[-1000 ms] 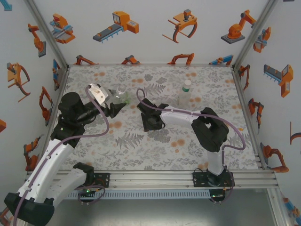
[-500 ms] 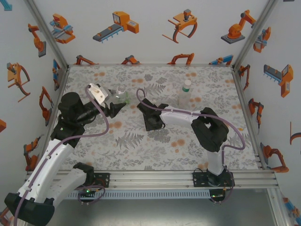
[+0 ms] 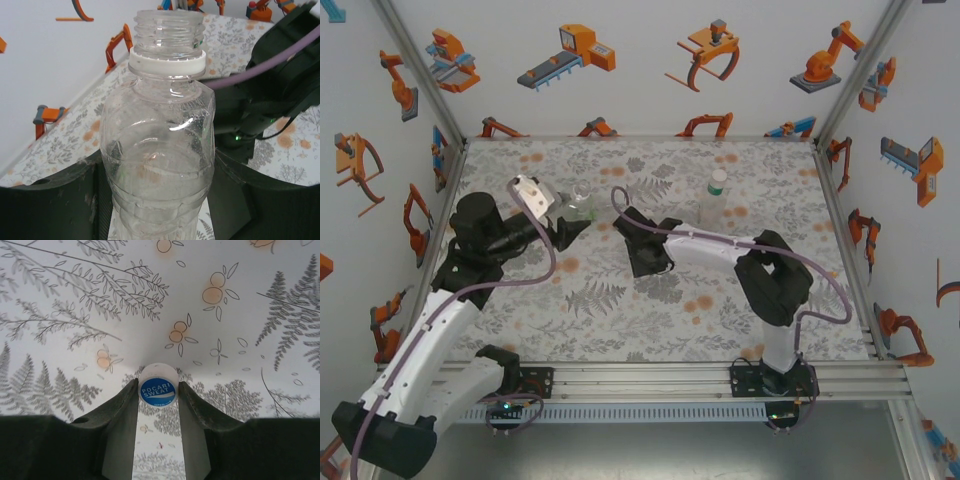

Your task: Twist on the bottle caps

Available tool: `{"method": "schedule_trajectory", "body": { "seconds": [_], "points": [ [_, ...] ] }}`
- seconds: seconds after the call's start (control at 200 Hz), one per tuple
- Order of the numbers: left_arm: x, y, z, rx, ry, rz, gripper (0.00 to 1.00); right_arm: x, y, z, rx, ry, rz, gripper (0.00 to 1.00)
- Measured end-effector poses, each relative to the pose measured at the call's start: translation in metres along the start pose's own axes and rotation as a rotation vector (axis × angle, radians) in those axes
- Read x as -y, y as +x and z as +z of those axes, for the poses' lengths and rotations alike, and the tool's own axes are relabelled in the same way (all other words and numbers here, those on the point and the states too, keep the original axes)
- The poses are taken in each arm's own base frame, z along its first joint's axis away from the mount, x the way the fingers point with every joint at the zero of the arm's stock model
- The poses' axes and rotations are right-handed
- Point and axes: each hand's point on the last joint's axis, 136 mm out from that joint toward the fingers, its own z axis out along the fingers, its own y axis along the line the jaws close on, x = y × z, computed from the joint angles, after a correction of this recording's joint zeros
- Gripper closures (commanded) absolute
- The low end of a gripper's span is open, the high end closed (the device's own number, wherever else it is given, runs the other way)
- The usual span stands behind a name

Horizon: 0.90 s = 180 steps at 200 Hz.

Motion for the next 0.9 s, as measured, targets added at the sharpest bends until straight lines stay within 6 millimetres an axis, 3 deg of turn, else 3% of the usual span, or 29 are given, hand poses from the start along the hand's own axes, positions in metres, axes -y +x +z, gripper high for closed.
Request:
{"method": "schedule_trajectory", "body": {
  "seconds": [0.225,0.471,0.681,0.901],
  "points": [
    [-0.002,0.016,0.011,-0.082,0.030,-0.018,1.00,-0.002,-0.037,-0.074,0.148,-0.115,-0.030,0.76],
    [0.008,0.032,0.017,-0.139,0.091,0.001,1.00,0.016,-0.064,-0.159,0.333,-0.216,-0.068,0.76],
    [0.028,0.040,0.020,-0.168,0.168,0.056,1.00,0.020,-0.067,-0.219,0.468,-0.285,-0.172,0.78],
    [0.052,0.046,0.020,-0.185,0.256,0.130,1.00,-0.001,-0.059,-0.266,0.577,-0.432,-0.337,0.77]
  ]
}}
